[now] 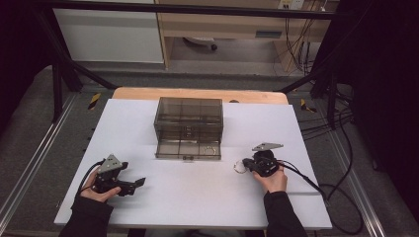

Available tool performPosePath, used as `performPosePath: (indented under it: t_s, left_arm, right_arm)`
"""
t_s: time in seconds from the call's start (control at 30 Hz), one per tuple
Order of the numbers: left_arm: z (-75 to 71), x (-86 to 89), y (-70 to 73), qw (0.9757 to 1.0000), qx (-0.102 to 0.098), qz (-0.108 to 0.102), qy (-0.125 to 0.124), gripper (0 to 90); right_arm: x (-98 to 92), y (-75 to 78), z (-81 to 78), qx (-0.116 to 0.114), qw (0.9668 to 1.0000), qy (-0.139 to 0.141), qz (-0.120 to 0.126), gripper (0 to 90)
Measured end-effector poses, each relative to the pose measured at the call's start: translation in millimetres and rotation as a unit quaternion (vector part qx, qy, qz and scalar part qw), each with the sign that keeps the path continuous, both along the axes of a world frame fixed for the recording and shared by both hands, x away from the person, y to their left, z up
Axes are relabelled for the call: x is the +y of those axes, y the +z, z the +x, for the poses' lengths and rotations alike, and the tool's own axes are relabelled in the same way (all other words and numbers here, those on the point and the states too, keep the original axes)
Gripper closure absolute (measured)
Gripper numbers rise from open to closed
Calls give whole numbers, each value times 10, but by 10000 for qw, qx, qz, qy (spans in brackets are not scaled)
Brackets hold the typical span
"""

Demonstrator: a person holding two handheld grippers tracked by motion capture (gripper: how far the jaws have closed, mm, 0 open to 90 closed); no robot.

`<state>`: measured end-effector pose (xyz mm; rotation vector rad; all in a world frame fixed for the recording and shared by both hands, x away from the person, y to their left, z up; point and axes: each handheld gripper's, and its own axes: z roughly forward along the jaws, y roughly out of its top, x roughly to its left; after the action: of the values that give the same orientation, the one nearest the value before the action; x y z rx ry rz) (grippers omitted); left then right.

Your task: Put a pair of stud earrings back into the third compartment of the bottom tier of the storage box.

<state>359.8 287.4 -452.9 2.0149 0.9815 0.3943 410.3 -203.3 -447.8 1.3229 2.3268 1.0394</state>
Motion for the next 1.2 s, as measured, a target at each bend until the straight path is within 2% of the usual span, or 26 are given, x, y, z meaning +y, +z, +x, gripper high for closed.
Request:
performPosePath:
  t_s: [0.63,1.2]
  left_arm:
    - [0,2,3,10000,0,8,-17,51]
    - [1,1,6,10000,-4,5,-18,51]
  right_arm:
    - [-62,139,-51,-168,9997,67,191,875]
    - [-10,243,-91,-283,9989,210,320,875]
